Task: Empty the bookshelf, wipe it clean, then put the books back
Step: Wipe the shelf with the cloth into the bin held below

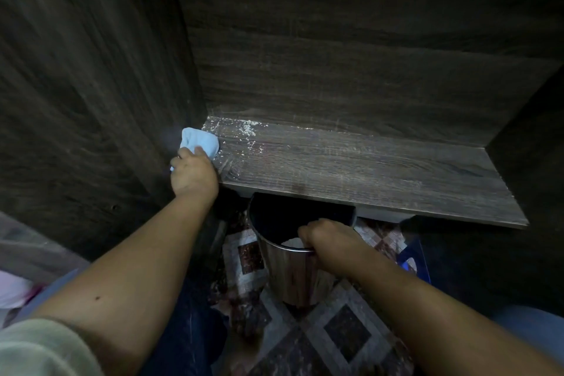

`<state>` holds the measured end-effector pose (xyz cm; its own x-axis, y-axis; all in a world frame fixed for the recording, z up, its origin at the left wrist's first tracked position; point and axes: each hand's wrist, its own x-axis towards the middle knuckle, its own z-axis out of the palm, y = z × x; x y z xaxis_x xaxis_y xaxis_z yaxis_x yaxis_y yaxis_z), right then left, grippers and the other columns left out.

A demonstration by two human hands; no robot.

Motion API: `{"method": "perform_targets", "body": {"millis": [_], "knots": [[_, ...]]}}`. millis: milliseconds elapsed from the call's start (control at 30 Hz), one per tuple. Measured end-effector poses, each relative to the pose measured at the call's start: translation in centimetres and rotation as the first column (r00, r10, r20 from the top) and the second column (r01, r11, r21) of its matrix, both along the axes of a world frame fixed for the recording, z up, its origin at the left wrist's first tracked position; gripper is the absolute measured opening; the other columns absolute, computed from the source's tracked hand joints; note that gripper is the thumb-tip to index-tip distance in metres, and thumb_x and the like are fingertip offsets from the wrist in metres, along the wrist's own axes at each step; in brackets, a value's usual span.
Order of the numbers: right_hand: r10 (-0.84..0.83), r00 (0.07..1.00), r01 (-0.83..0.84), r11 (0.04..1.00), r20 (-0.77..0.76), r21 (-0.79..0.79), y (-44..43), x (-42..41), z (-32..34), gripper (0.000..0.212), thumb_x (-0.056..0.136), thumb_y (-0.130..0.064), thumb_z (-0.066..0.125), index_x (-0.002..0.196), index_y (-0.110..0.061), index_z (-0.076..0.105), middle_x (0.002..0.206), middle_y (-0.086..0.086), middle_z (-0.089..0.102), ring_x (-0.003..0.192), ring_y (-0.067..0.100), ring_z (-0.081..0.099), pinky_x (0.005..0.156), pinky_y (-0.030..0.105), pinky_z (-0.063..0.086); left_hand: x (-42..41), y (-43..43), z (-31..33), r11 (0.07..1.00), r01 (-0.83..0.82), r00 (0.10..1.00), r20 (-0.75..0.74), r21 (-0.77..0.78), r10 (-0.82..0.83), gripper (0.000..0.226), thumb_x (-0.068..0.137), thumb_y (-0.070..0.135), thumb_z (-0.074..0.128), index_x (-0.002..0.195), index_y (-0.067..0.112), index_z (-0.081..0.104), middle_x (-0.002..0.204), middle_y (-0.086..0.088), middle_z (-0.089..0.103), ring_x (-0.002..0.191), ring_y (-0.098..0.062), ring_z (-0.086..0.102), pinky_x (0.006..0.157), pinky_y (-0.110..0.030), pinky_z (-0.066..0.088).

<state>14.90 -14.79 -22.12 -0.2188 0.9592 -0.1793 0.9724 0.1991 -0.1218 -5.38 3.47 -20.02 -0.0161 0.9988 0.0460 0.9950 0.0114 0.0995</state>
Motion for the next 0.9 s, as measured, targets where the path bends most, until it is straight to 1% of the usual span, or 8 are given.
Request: {"method": "perform_targets", "body": {"millis": [67,133,267,367,467,600,733,900], "knots": [[-0.008,1.000,0.008,1.000,-0.012,0.003,0.0,0.2,-0.3,0.014,0.090,-0.018,0.056,0.102,-0.013,0.054,0.109,0.008,0.060,0.104,0.029,0.055,0.075,0.035,0.045,0.4,0.3,0.1,0.999,-0.007,1.000,0.009,-0.054,0.007,0.044,0.096,0.009,0.041,0.139,0.004,0.035,0.137,-0.027,0.038,0.124,-0.042,0.041,0.099,-0.045,0.039],[-0.007,1.000,0.008,1.000,-0.020,0.012,-0.1,0.2,-0.2,0.015,0.090,-0.019,0.056,0.103,-0.013,0.055,0.110,0.007,0.060,0.105,0.028,0.055,0.076,0.034,0.044,0.7,0.5,0.5,0.996,-0.027,0.999,0.028,-0.087,0.030,0.041,0.095,0.011,0.044,0.136,0.005,0.040,0.137,-0.026,0.040,0.125,-0.042,0.041,0.100,-0.044,0.038],[0.002,1.000,-0.002,1.000,-0.013,0.015,-0.3,0.4,-0.1,0.019,0.089,-0.019,0.058,0.107,-0.012,0.055,0.113,0.007,0.059,0.107,0.026,0.053,0.076,0.032,0.040,0.6,0.8,1.0,0.993,-0.038,0.997,0.056,-0.108,0.044,0.039,0.089,0.006,0.054,0.127,0.008,0.050,0.130,-0.023,0.049,0.121,-0.039,0.047,0.091,-0.040,0.045],[0.005,0.999,-0.004,1.000,-0.032,0.009,-0.5,0.7,-0.2,0.018,0.089,-0.020,0.059,0.104,-0.011,0.055,0.110,0.008,0.059,0.105,0.026,0.053,0.078,0.034,0.043,1.0,0.5,1.1,0.998,0.028,0.998,0.062,-0.061,-0.025,0.036,0.087,0.005,0.054,0.122,0.011,0.056,0.123,-0.023,0.055,0.115,-0.040,0.053,0.088,-0.039,0.047],[0.000,0.999,0.000,1.000,-0.037,-0.014,-0.7,0.9,-0.1,0.016,0.089,-0.017,0.059,0.102,-0.011,0.056,0.109,0.009,0.059,0.104,0.027,0.053,0.079,0.035,0.045,2.0,-0.2,1.0,0.995,0.098,0.992,0.085,-0.032,-0.095,0.036,0.092,0.011,0.050,0.127,0.017,0.056,0.123,-0.023,0.057,0.114,-0.039,0.054,0.088,-0.039,0.047],[-0.007,0.999,0.006,1.000,-0.053,-0.021,-1.1,1.0,0.0,0.017,0.087,-0.013,0.058,0.104,-0.010,0.057,0.109,0.010,0.060,0.103,0.028,0.053,0.081,0.036,0.046,3.7,-1.0,0.6,0.981,0.195,0.976,0.107,-0.019,-0.192,0.041,0.092,0.015,0.052,0.132,0.023,0.055,0.119,-0.021,0.061,0.111,-0.039,0.056,0.087,-0.038,0.047],[-0.013,0.998,0.012,1.000,-0.054,-0.017,-1.5,1.4,0.0,0.015,0.089,-0.015,0.058,0.104,-0.011,0.057,0.107,0.009,0.060,0.103,0.027,0.054,0.080,0.035,0.046,5.4,-2.0,0.5,0.970,0.241,0.962,0.138,-0.014,-0.237,0.037,0.092,0.019,0.055,0.128,0.021,0.058,0.117,-0.019,0.062,0.108,-0.037,0.058,0.084,-0.037,0.049],[-0.013,0.998,0.013,1.000,-0.069,-0.008,-1.9,1.5,0.2,0.012,0.091,-0.018,0.058,0.101,-0.011,0.056,0.104,0.009,0.059,0.101,0.027,0.053,0.077,0.034,0.044,7.4,-2.8,0.6,0.959,0.282,0.946,0.177,-0.029,-0.272,0.041,0.092,0.027,0.056,0.132,0.023,0.057,0.123,-0.016,0.060,0.113,-0.035,0.057,0.088,-0.036,0.048]]}}
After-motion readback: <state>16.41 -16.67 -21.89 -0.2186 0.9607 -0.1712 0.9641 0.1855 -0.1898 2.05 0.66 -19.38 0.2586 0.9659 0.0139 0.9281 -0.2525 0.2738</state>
